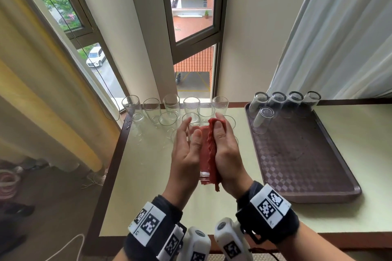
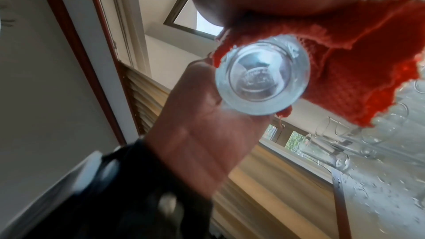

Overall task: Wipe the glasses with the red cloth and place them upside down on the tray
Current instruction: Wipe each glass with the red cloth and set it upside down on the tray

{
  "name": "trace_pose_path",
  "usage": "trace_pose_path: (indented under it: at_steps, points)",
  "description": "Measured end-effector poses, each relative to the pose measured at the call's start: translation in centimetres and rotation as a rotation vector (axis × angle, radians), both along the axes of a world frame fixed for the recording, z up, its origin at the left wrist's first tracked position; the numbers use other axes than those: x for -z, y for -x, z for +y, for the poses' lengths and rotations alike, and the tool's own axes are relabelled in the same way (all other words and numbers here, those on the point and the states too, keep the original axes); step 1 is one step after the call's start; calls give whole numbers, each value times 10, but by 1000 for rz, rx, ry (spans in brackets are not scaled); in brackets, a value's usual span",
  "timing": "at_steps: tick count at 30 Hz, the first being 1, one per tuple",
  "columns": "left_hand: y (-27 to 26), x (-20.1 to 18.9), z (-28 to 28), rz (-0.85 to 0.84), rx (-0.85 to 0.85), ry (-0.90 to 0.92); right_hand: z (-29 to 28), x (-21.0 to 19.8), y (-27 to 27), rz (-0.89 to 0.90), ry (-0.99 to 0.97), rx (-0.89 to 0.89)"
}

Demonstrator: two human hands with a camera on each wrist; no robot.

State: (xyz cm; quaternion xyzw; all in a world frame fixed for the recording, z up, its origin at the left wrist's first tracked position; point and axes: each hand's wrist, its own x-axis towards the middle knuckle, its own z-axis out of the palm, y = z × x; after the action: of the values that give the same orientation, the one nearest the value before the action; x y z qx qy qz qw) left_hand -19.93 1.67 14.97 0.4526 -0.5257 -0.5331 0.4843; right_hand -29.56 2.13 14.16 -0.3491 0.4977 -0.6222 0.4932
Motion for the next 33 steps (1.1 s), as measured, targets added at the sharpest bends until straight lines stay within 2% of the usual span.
trace_pose_path:
  at_steps: [5,9,14,17,20,25,30,33]
  points:
    - [1,1,-4,-61,-19,12,5,-3,-1,34,20,-27]
    - [-3,4,-5,-24,-28,2,11,6,-3,29,-5,-58]
    - [7,7,5,-59,-10,9,-1,4,5,-43,-27,15]
    - [6,6,-1,-85,1,-1,5,5,2,15,-14,0]
    - [1,11,-7,-37,19,-64,9,7,-3,41,-23,-14]
    - [8,10,0,-82,-12,-8,-4,-2,5,-27,-31,18]
    - [4,12,-13,-57,-31,-59,4,3,-1,94,-14,-50]
    - [-1,8,-15,-64,-16,-46,7,7,-5,90,-14,-62]
